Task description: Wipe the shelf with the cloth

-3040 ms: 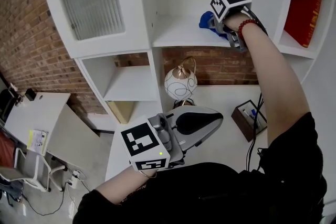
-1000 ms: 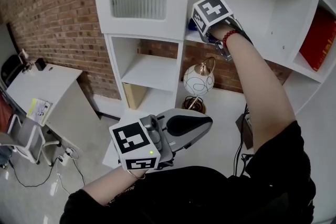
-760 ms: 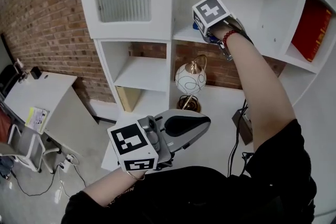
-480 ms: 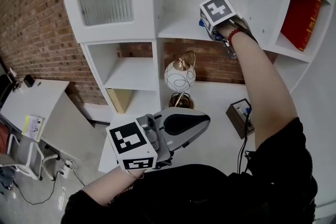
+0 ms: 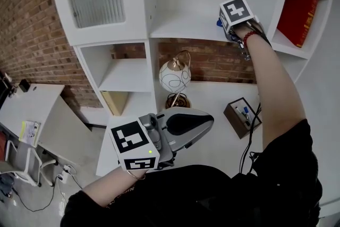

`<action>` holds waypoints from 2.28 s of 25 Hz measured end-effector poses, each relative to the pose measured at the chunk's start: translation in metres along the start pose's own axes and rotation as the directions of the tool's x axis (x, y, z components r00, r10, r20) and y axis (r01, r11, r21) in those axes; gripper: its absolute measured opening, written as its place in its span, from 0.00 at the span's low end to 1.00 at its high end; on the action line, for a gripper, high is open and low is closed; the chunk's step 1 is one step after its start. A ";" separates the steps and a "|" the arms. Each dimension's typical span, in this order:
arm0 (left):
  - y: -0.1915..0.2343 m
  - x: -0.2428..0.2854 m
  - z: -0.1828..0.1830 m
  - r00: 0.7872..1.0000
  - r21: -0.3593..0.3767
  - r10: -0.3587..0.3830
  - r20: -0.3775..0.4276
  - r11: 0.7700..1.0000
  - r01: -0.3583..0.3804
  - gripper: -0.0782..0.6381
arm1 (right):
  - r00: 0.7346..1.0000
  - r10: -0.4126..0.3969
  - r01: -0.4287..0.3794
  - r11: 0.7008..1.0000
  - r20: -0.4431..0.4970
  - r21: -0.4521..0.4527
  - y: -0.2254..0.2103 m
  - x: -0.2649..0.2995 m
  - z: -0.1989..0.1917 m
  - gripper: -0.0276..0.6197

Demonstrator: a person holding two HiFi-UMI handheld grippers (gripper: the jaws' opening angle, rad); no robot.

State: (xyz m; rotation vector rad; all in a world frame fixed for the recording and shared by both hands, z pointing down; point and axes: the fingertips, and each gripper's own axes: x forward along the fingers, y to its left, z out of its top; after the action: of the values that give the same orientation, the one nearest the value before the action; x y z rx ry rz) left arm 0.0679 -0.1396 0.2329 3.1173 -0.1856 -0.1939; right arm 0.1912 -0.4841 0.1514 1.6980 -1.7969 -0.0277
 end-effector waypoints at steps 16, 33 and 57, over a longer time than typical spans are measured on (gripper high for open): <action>0.000 0.001 -0.002 1.000 -0.015 -0.026 0.015 1.000 0.026 0.11 | 0.999 -0.032 0.033 0.997 -0.025 0.077 -0.035 -0.005 -0.012 0.26; 0.024 -0.050 -0.001 0.986 -0.035 0.164 0.038 0.986 -0.163 0.11 | 0.822 0.557 -0.526 0.823 0.123 -0.215 0.225 -0.038 0.112 0.26; -0.007 0.016 -0.006 0.999 -0.040 -0.050 -0.012 0.998 0.049 0.11 | 0.964 0.258 -0.256 0.966 0.071 -0.038 0.085 -0.022 0.035 0.25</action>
State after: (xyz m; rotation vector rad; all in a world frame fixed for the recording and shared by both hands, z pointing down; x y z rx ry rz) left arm 0.0851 -0.1346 0.2371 3.0852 -0.1028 -0.1755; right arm 0.0983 -0.4652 0.1515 1.4493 -2.0506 -0.0051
